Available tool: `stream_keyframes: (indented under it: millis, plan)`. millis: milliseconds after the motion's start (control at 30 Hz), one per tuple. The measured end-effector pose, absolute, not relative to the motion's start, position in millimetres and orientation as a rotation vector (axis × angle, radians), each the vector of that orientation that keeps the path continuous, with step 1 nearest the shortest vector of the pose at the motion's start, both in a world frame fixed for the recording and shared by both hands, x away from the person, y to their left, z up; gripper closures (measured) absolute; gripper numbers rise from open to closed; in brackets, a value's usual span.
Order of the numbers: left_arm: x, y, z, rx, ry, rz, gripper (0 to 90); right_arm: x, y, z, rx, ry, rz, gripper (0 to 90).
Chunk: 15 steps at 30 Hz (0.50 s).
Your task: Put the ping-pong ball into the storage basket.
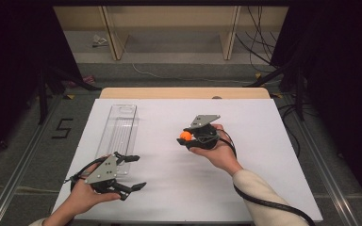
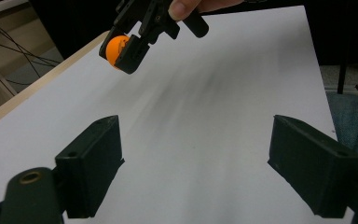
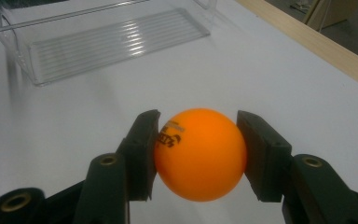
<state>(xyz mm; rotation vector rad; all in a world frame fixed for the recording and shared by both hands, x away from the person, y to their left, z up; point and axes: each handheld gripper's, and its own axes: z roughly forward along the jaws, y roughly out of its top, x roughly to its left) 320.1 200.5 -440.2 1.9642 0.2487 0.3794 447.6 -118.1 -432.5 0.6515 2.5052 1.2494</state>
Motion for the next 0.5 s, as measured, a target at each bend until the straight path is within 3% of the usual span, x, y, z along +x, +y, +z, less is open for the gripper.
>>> stream_keyframes:
  millis: [500]
  plan:
    - [320.0,200.4,-440.2,1.964,0.249,0.379,16.9,450.1,-112.3,-432.8,0.651,2.505,1.258,51.5]
